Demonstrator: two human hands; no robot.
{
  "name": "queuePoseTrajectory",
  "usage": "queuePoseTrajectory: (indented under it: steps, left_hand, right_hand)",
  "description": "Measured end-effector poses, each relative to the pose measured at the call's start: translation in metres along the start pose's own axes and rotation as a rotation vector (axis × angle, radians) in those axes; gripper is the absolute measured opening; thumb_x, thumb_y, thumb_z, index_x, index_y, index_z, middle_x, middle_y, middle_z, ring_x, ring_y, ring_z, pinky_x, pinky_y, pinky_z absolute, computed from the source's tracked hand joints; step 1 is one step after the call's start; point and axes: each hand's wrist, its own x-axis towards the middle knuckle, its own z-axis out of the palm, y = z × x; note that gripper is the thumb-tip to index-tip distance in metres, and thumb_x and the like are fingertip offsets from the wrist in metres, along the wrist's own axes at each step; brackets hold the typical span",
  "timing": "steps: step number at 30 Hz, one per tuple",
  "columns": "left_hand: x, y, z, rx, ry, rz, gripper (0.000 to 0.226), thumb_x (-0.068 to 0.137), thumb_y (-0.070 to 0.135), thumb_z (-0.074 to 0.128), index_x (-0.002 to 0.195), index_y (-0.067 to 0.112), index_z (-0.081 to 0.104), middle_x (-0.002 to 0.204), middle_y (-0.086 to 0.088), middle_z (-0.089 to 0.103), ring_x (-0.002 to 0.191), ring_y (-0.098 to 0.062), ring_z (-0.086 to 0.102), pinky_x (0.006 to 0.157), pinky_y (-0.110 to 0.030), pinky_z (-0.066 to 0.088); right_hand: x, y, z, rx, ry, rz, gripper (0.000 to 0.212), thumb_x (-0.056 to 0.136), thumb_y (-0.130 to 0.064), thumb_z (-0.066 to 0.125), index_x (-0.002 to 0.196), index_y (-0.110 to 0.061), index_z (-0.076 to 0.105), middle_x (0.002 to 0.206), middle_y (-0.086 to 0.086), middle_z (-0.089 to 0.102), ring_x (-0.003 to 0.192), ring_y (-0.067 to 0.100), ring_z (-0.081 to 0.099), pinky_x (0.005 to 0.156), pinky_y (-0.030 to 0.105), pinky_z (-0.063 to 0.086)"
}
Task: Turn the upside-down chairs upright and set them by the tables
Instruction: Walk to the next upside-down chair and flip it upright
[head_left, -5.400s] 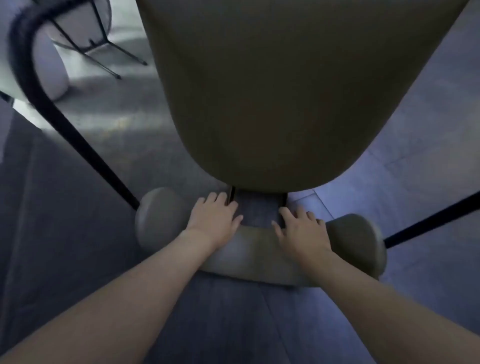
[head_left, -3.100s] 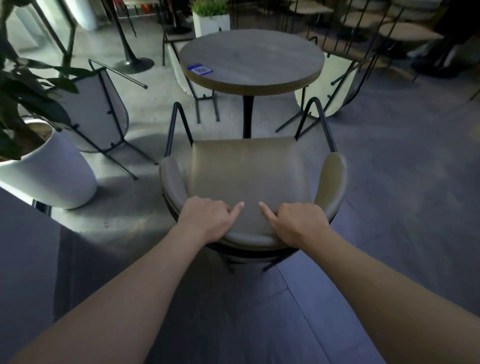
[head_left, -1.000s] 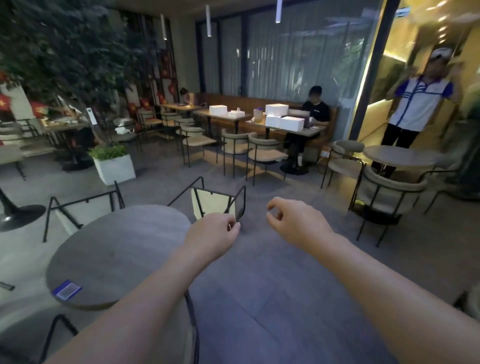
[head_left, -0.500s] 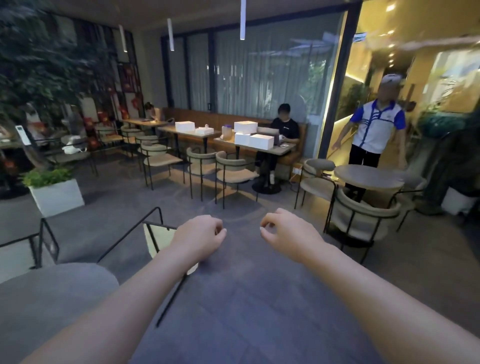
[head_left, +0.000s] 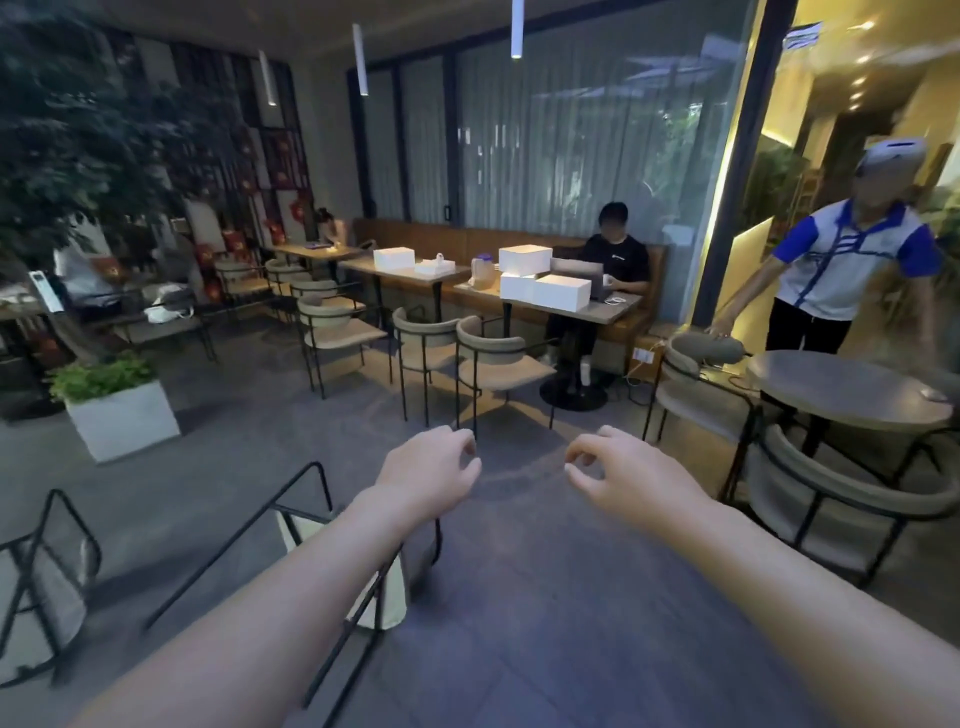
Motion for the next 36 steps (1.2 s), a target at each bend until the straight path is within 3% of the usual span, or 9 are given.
queuePoseTrajectory:
  steps: [9,19,26,36]
  left_hand:
    - [0.205,-0.039,0.038,0.065,0.025,-0.174,0.028,0.098,0.046,0.043,0.113,0.030,0.061,0.109,0.007,0.061,0.098,-0.018,0.060,0.075,-0.035,0.052]
    - [0.415,-0.141,0.054,0.119,0.102,-0.341,0.027,0.099,0.045,0.044,0.111,0.029,0.062,0.108,0.007,0.060,0.100,-0.018,0.059,0.074,-0.035,0.049]
    - [0.570,-0.233,0.086,0.095,0.119,-0.407,0.025,0.098,0.045,0.046,0.109,0.029,0.062,0.108,0.006,0.060,0.103,-0.020,0.060,0.080,-0.037,0.053]
    - [0.716,-0.358,0.111,0.204,0.155,-0.600,0.025,0.099,0.043,0.047,0.109,0.025,0.062,0.109,0.001,0.060,0.109,-0.024,0.059,0.081,-0.035,0.049]
  right_hand:
    - [0.248,0.080,0.014,0.045,-0.040,-0.186,0.025,0.100,-0.053,0.050,0.119,-0.041,0.062,0.107,-0.016,0.053,0.095,0.011,0.058,0.074,0.031,0.051]
    - [0.523,0.066,0.054,0.038,-0.093,-0.388,0.027,0.101,-0.049,0.049,0.118,-0.035,0.064,0.104,-0.007,0.054,0.094,0.019,0.061,0.076,0.038,0.055]
    - [0.713,0.059,0.085,0.062,-0.120,-0.418,0.028,0.101,-0.046,0.050,0.122,-0.033,0.063,0.109,-0.005,0.059,0.093,0.017,0.063,0.076,0.042,0.059]
    - [0.952,0.021,0.162,0.084,-0.179,-0.618,0.031,0.099,-0.053,0.049,0.124,-0.038,0.061,0.110,-0.009,0.054,0.093,0.016,0.062,0.080,0.042,0.058]
